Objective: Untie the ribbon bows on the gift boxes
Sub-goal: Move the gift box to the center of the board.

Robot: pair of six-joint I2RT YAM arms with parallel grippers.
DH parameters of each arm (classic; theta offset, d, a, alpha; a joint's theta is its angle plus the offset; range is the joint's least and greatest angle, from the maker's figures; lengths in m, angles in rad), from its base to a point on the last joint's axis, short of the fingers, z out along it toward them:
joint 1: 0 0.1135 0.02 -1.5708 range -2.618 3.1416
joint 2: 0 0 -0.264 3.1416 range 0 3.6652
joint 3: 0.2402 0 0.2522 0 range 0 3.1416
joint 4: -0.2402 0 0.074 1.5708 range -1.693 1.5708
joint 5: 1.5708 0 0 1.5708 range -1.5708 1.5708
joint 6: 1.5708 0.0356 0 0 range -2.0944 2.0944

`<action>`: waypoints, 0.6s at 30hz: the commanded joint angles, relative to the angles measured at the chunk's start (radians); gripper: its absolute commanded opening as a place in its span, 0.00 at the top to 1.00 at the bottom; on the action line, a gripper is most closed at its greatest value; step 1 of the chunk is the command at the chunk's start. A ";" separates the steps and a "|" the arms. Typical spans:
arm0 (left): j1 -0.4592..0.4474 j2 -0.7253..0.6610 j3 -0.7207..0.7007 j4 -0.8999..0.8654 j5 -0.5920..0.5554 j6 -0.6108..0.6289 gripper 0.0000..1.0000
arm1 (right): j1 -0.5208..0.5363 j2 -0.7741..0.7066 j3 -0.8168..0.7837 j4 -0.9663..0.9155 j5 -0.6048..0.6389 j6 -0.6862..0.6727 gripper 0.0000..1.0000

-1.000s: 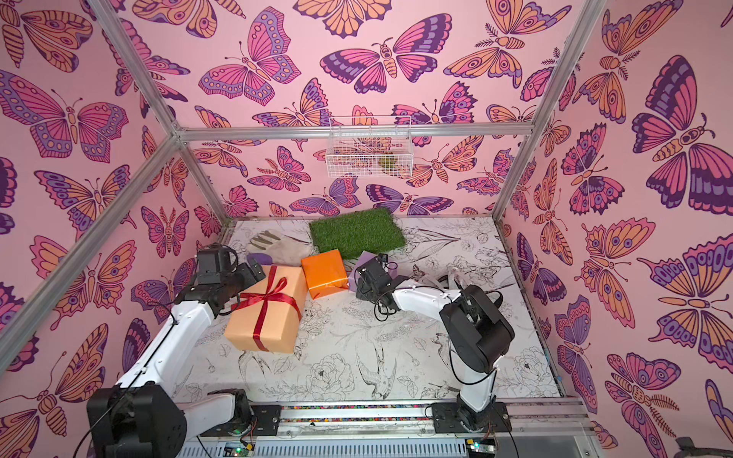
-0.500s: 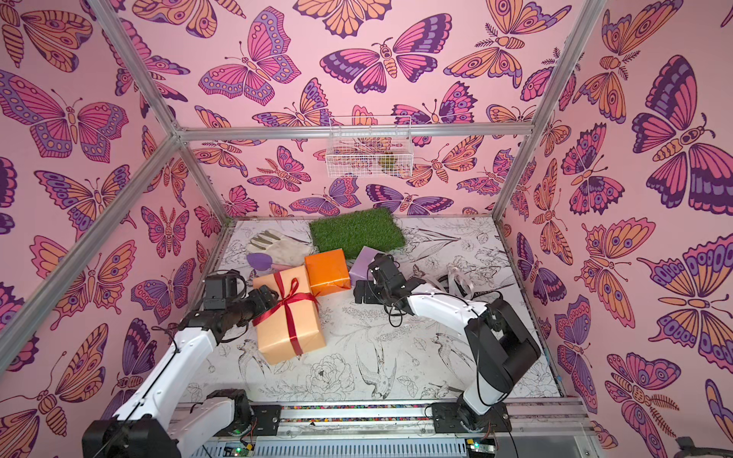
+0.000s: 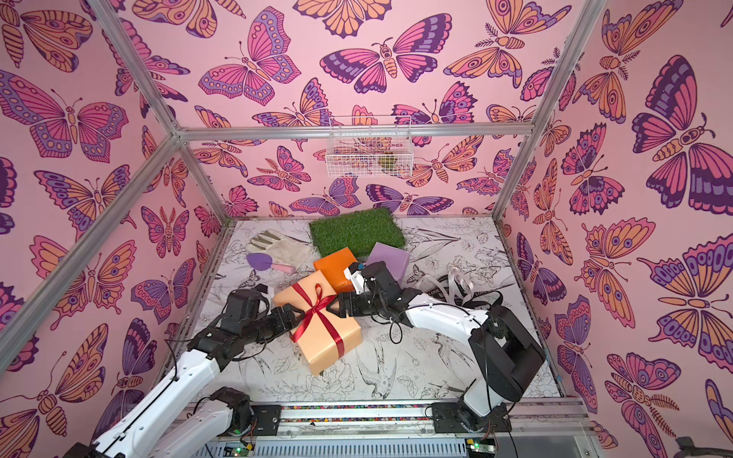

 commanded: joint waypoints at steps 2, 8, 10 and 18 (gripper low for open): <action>-0.079 0.035 0.003 0.080 0.005 -0.062 0.18 | 0.014 -0.097 -0.058 -0.027 -0.048 -0.001 0.20; -0.157 0.173 0.067 0.197 0.033 -0.060 0.15 | 0.013 -0.248 -0.131 -0.196 0.073 -0.038 0.18; -0.169 0.200 0.095 0.198 0.044 -0.048 0.14 | 0.002 -0.286 -0.119 -0.310 0.189 -0.064 0.15; -0.170 0.111 0.124 0.056 -0.054 0.049 0.09 | -0.097 -0.372 -0.099 -0.424 0.268 -0.157 0.05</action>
